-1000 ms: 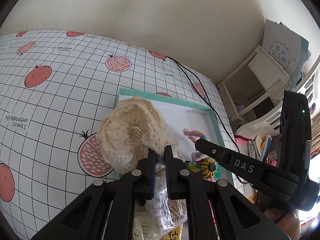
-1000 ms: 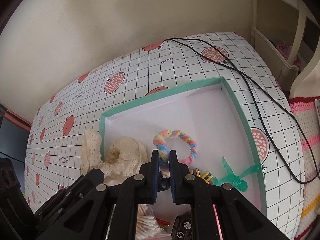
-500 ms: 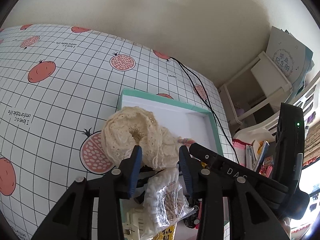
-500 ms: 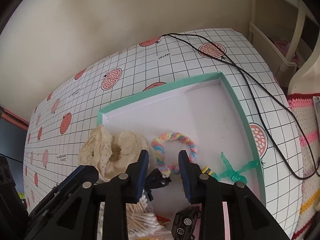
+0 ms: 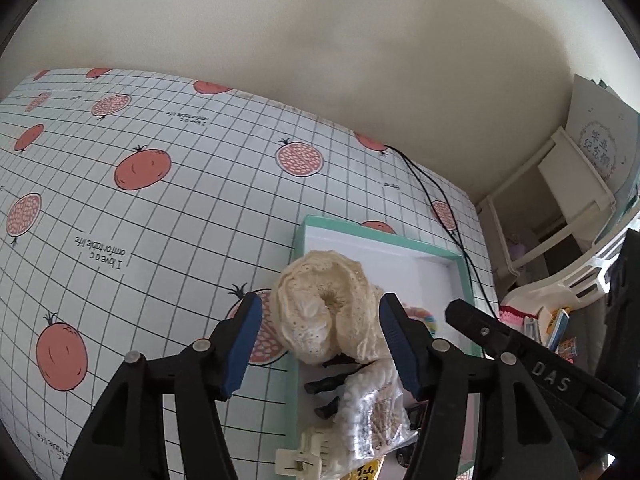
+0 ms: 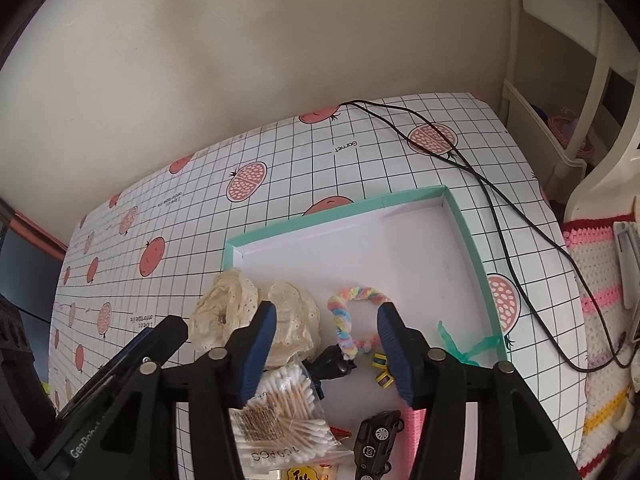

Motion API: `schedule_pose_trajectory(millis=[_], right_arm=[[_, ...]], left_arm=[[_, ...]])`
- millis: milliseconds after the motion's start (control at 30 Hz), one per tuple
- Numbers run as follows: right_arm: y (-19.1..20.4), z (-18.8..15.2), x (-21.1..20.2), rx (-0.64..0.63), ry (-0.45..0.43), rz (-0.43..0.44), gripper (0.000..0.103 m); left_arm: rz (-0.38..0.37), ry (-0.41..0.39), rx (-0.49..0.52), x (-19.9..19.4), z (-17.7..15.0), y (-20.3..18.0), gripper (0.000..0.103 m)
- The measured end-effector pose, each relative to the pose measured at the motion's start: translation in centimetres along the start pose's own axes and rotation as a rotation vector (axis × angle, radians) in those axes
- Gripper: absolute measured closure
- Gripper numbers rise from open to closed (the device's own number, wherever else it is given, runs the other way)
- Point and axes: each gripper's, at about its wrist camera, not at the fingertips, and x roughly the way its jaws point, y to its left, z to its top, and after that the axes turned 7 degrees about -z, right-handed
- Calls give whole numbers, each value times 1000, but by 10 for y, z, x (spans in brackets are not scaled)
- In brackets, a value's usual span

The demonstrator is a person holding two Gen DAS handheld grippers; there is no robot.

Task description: Organize objects

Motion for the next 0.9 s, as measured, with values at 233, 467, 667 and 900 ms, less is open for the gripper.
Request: schedule_pose_trajectory(millis=[233, 467, 667, 900], right_arm=[[0, -1, 8, 2, 17, -29, 23], [-4, -3, 13, 9, 29, -60, 4], [-5, -3, 14, 8, 22, -73, 0], [-4, -4, 14, 9, 23, -81, 0]], left_arm=[[96, -6, -29, 1, 2, 15, 31], [157, -26, -36, 0, 2, 25, 18], [182, -50, -60, -3, 4, 34, 6], [211, -70, -64, -7, 5, 40, 5]])
